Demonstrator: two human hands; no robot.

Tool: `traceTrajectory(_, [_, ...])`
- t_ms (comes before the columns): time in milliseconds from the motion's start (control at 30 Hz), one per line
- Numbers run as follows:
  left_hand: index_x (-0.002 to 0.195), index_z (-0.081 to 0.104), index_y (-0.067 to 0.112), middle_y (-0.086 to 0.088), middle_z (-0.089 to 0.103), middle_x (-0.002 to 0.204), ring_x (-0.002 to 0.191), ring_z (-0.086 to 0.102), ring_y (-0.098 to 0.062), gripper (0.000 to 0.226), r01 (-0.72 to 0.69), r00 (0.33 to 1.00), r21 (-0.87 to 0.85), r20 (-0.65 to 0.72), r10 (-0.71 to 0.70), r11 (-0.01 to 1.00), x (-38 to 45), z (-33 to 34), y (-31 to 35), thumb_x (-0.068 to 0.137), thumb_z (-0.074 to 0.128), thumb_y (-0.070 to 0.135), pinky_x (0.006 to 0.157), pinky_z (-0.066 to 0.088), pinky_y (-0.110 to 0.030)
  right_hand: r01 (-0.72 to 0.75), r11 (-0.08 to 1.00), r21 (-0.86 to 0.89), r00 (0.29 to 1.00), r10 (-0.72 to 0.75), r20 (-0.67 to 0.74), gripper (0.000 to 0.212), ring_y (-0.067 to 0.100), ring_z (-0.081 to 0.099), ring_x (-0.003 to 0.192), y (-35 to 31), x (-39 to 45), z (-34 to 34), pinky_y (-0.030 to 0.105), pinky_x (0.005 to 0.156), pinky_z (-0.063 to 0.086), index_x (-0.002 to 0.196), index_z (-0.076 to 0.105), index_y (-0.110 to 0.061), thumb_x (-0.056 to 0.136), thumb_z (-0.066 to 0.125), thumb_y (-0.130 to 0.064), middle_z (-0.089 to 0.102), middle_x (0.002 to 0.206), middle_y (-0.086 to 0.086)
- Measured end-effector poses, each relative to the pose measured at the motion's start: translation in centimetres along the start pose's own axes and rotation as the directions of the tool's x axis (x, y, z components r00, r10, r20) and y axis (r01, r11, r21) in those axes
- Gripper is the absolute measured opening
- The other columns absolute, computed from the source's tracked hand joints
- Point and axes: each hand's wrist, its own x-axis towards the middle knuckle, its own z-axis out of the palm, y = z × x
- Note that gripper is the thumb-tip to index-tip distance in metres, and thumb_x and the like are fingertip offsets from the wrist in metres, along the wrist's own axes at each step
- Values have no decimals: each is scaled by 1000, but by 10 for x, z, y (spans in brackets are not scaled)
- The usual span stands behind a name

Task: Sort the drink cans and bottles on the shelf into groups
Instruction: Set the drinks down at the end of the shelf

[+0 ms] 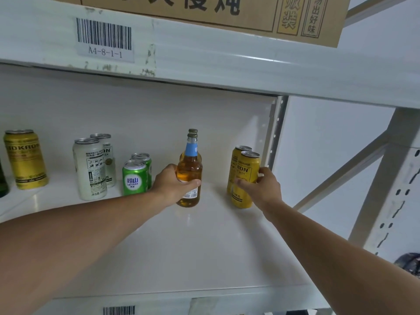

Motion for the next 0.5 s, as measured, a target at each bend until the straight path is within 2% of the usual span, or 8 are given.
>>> traceTrajectory(500, [109,70,29,6,81,105,103,78,-20,80,-2,998,-45,64,5,999,0,-5,-3,43,89,71,99,62,-49,10,999,41,999,-12,33,74,22,67,107,1,-7,-4,42,89,59,143,54,-26,82,90,-46,68,120,-4])
